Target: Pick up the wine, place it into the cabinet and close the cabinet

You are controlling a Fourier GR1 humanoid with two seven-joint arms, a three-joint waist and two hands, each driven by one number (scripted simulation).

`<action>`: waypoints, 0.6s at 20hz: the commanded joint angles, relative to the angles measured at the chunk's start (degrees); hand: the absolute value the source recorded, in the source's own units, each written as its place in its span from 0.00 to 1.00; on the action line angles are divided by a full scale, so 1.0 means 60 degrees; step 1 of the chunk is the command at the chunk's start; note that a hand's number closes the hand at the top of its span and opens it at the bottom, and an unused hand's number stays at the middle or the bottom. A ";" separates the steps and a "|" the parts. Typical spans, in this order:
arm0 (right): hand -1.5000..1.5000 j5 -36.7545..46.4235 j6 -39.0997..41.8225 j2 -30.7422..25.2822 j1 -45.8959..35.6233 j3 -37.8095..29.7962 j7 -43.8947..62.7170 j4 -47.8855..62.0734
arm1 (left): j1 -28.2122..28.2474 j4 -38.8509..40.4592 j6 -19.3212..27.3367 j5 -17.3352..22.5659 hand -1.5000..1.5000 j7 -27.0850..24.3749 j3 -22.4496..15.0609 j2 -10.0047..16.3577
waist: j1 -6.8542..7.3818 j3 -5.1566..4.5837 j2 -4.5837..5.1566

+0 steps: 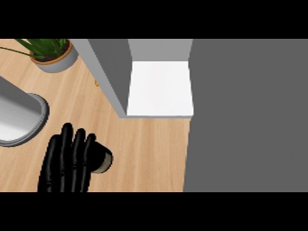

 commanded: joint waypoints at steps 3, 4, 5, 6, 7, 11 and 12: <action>0.00 -0.0684 -0.0080 -0.0234 0.0053 -0.0682 0.0909 -0.1311 | 0.0258 -0.1486 -0.0372 -0.1160 0.00 0.1190 -0.0397 -0.0219 | 0.0006 0.0006 -0.0018; 0.00 -0.0129 -0.0110 0.0076 0.0811 0.0044 0.0728 -0.1723 | 0.0587 -0.0868 0.0167 -0.1261 0.00 0.0577 -0.0999 -0.0376 | -0.0028 0.0002 -0.0033; 0.00 0.0078 -0.0396 -0.0076 -0.0077 -0.0024 0.1286 -0.1602 | 0.0117 -0.1477 -0.0479 -0.0493 0.00 0.1207 0.0507 -0.0035 | -0.0013 -0.0007 0.0000; 0.00 -0.0239 0.0017 -0.0145 -0.0082 -0.0444 0.0582 -0.0814 | 0.0702 -0.1304 -0.0007 -0.0721 0.00 0.0626 -0.0272 0.0026 | 0.0021 -0.0004 0.0004; 0.00 -0.0039 0.0052 -0.0001 0.0332 -0.0233 0.0241 -0.1061 | 0.0132 -0.1713 -0.0621 -0.0435 0.00 0.1415 0.0745 0.0061 | -0.0027 0.0001 0.0006; 0.00 -0.0031 0.0050 -0.0029 0.0592 -0.0051 0.0477 -0.1437 | 0.0661 -0.1292 -0.0046 -0.0240 0.00 0.0490 0.0435 0.0241 | -0.0039 -0.0006 -0.0003; 0.00 -0.0401 -0.0078 -0.0187 0.0214 -0.0486 0.0924 -0.1389 | 0.0965 -0.1819 -0.0238 -0.0685 0.00 0.0861 0.0130 0.0449 | 0.0012 -0.0003 -0.0014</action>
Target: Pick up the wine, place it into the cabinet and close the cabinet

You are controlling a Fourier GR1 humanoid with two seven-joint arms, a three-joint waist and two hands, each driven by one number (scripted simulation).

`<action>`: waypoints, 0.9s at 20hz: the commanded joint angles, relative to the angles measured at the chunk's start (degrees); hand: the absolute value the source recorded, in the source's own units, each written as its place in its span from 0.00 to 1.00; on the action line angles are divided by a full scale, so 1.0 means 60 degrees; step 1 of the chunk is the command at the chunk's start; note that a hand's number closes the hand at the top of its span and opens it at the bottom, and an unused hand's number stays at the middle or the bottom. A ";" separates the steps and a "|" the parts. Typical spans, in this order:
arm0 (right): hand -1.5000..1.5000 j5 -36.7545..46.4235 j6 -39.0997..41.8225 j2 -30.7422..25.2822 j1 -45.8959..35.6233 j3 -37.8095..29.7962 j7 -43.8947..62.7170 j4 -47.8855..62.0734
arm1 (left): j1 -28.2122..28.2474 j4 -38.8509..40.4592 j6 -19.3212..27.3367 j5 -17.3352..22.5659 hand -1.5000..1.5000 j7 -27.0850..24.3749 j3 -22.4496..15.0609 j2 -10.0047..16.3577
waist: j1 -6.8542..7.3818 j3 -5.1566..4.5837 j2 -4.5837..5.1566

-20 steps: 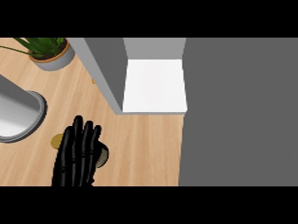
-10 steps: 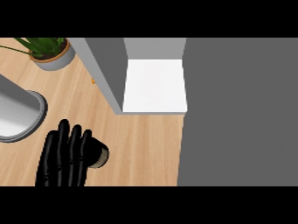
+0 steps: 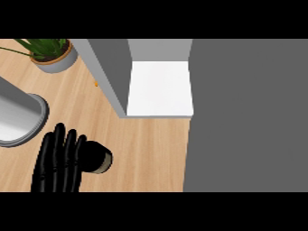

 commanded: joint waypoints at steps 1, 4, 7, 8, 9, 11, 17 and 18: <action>0.00 -0.0286 -0.0536 -0.0032 -0.0577 0.0044 0.1425 -0.1448 | -0.0018 -0.1232 -0.0171 0.0198 0.00 0.0146 0.0847 0.0275 | 0.0012 -0.0014 0.0018; 0.00 0.0038 -0.0465 0.0176 -0.0372 0.0139 0.0753 -0.1045 | 0.0076 -0.1325 -0.0091 0.1072 0.00 -0.0143 0.1342 0.0452 | -0.0012 -0.0015 0.0028; 0.00 -0.0926 -0.0355 -0.0279 -0.0679 -0.0731 0.1492 -0.1390 | 0.0373 -0.1333 -0.0167 0.1204 0.00 -0.0140 0.1343 0.0640 | -0.0023 -0.0014 0.0019; 0.00 -0.0092 -0.0529 0.0171 -0.0372 0.0106 0.1125 -0.1298 | 0.0949 -0.1826 -0.0164 0.1263 0.00 -0.0118 0.1233 0.0946 | 0.0027 -0.0018 -0.0003; 0.00 -0.0282 -0.0236 -0.0021 0.0129 -0.0085 0.0954 -0.1621 | 0.0940 -0.1501 -0.0108 0.1790 0.00 -0.0438 0.1520 0.1034 | -0.0067 -0.0020 -0.0001; 0.00 0.0099 -0.0170 0.0044 0.0225 0.0210 0.0682 -0.1329 | 0.1265 -0.1796 -0.0097 0.1873 0.00 -0.0381 0.1486 0.1058 | -0.0006 -0.0018 -0.0013; 0.00 -0.0277 -0.0255 0.0009 -0.0124 -0.0100 0.0907 -0.1412 | 0.1630 -0.0791 -0.0376 0.3980 0.00 -0.1722 0.2374 0.1235 | -0.0029 -0.0024 0.0016; 0.00 0.0017 -0.0474 0.0064 -0.0904 -0.0015 0.1063 -0.0716 | 0.1613 -0.0295 -0.0597 0.4972 0.00 -0.2477 0.2946 0.1278 | 0.0028 -0.0040 0.0043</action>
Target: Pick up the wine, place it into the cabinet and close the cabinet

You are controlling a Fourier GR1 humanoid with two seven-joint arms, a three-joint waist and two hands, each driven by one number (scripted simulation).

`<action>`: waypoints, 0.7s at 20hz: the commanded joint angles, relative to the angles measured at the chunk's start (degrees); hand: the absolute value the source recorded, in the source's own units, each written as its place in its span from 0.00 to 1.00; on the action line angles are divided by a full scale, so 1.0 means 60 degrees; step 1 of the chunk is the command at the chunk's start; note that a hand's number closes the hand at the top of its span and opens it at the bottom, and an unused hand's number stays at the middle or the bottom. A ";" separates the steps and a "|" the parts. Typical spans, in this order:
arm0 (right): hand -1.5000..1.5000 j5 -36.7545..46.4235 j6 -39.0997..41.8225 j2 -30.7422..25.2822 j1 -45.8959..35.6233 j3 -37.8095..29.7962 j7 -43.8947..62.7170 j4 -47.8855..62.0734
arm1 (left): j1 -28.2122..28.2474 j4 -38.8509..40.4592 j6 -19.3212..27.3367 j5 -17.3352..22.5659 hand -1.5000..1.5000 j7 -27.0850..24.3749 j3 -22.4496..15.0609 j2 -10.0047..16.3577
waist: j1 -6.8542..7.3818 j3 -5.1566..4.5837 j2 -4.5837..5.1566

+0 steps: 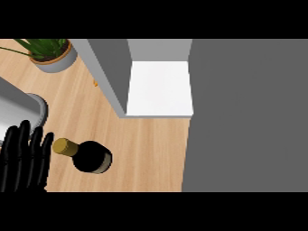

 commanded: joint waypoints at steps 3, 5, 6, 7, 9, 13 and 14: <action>0.00 -0.0059 0.0034 0.0100 0.0915 0.0501 0.0482 -0.1646 | 0.1219 0.0766 -0.0846 0.2678 0.00 -0.2463 0.0649 0.0030 | -0.0018 -0.0007 -0.0018; 0.00 -0.0703 0.0111 -0.0185 0.0412 -0.0254 0.0798 -0.1406 | 0.1073 0.0546 -0.1475 0.3705 0.00 -0.2258 0.1939 0.0306 | 0.0009 0.0007 0.0009; 0.00 -0.0488 -0.0003 0.0031 0.0384 -0.0074 0.0589 -0.1246 | 0.1667 0.0816 -0.1838 0.4029 0.00 -0.3181 0.1849 0.0271 | 0.0051 0.0002 -0.0001; 0.00 -0.0971 0.0440 -0.0119 0.0792 -0.0525 0.0107 -0.1145 | 0.0830 0.1259 -0.1906 0.4294 0.00 -0.2592 0.2539 0.0198 | -0.0034 0.0017 0.0018; 0.00 -0.0688 -0.0029 -0.0120 -0.0131 -0.0306 0.1111 -0.1504 | 0.0955 0.1699 -0.2184 0.4411 0.00 -0.3108 0.2440 0.0030 | -0.0001 0.0011 0.0011; 0.00 -0.0492 0.0223 0.0006 0.0508 -0.0206 0.0663 -0.1521 | 0.2095 0.2164 -0.3027 0.4923 0.00 -0.4603 0.3071 0.0148 | 0.0035 0.0016 -0.0005; 0.00 0.0069 0.0003 0.0269 0.0189 0.0417 0.0724 -0.1185 | 0.1806 0.2977 -0.2503 0.4095 0.00 -0.5113 0.2247 -0.0576 | 0.0026 0.0017 0.0006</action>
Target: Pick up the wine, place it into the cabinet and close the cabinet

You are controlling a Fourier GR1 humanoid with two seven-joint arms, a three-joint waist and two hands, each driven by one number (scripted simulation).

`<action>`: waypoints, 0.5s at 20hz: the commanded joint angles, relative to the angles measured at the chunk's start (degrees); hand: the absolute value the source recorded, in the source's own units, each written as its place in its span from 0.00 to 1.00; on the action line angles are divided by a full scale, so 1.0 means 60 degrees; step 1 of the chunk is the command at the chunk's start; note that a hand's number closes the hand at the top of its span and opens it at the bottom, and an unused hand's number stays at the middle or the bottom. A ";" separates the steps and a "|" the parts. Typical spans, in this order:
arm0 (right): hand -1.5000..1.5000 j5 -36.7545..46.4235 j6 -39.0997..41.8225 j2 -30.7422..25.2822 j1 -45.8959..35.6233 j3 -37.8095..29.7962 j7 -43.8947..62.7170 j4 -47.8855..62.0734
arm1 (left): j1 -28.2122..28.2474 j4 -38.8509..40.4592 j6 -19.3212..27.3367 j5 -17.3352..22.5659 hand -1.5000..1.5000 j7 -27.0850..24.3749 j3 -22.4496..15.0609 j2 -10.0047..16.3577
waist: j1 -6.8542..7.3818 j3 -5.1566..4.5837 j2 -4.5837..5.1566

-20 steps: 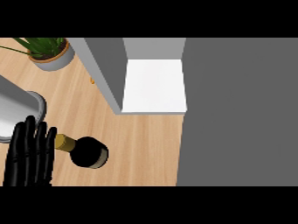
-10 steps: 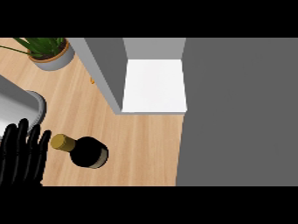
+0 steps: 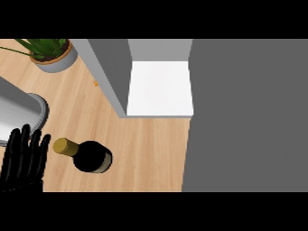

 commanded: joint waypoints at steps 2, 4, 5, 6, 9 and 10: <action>0.00 -0.0509 -0.0217 0.0048 0.0262 -0.0067 0.0891 -0.1478 | -0.0130 0.1650 -0.0684 0.0575 0.00 -0.1435 0.0830 -0.0310 | -0.0041 0.0002 0.0004; 0.00 -0.0034 -0.0148 0.0272 0.0623 0.0436 0.0439 -0.1596 | 0.0556 0.1099 -0.0752 0.0545 0.00 -0.1415 0.0710 -0.0165 | -0.0006 0.0007 -0.0009; 0.00 -0.0942 -0.0172 -0.0267 -0.0102 -0.0585 0.1397 -0.1763 | -0.0053 0.1548 -0.0927 0.0833 0.00 -0.1296 0.1154 -0.0115 | -0.0030 0.0005 0.0003; 0.00 -0.0208 -0.0224 0.0110 0.0290 0.0151 0.0929 -0.1642 | 0.0005 0.2176 -0.1207 0.0912 0.00 -0.1781 0.1044 -0.0298 | -0.0035 0.0004 0.0002; 0.00 -0.1215 0.0100 -0.0348 0.0225 -0.0855 0.1217 -0.1794 | -0.0083 0.2880 -0.1509 0.1080 0.00 -0.2261 0.1194 -0.0446 | -0.0087 0.0008 0.0005; 0.00 -0.0625 0.0043 0.0112 0.0455 -0.0324 0.0544 -0.1366 | -0.0039 0.2941 -0.1839 0.1310 0.00 -0.2338 0.1584 -0.0191 | -0.0046 0.0009 0.0008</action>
